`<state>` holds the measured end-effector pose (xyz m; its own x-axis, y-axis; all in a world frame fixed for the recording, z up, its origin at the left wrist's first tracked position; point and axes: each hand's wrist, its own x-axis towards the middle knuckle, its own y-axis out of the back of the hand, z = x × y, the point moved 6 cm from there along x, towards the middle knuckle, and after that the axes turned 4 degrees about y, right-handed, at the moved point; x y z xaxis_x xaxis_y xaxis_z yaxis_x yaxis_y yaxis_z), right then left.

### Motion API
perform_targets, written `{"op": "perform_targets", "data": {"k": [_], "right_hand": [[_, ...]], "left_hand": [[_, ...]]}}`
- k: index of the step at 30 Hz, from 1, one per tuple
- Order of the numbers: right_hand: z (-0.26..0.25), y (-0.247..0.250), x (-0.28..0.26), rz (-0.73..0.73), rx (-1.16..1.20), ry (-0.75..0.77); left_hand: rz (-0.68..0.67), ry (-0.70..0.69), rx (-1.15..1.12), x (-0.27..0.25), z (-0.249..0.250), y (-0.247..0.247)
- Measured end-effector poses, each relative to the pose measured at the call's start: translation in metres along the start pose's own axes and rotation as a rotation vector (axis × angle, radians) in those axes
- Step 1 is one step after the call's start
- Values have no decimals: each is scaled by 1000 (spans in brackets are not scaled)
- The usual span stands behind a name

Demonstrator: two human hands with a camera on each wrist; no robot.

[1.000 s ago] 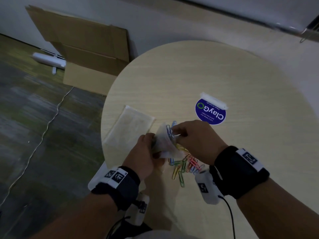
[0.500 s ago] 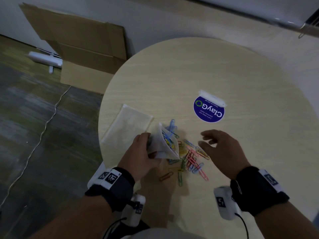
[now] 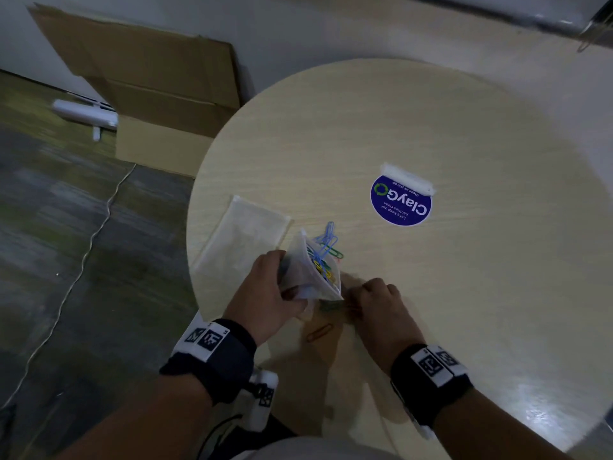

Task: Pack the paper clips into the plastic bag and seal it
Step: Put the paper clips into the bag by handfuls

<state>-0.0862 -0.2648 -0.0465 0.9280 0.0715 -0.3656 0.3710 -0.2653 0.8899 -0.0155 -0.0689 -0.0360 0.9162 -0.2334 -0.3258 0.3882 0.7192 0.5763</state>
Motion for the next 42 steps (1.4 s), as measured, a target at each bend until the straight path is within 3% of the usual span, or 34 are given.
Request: {"op": "perform_targets", "data": {"k": [7, 15, 19, 22, 29, 34, 42], "right_hand": [[12, 3, 8, 87, 41, -3], [31, 62, 3, 230, 384, -219], [8, 113, -4, 335, 540, -137], [-19, 134, -2, 335, 601, -51], [-54, 113, 24, 251, 338, 40], [-61, 116, 20, 277, 410, 76], [-48, 124, 12, 302, 518, 9]], "left_hand": [[3, 7, 5, 0, 0, 0], [-37, 31, -4, -1, 4, 0], [-31, 30, -10, -1, 6, 0], [-40, 39, -8, -1, 11, 0], [-42, 27, -41, -3, 11, 0], [-49, 44, -102, -3, 7, -1], [-51, 40, -84, -3, 8, 0]]}}
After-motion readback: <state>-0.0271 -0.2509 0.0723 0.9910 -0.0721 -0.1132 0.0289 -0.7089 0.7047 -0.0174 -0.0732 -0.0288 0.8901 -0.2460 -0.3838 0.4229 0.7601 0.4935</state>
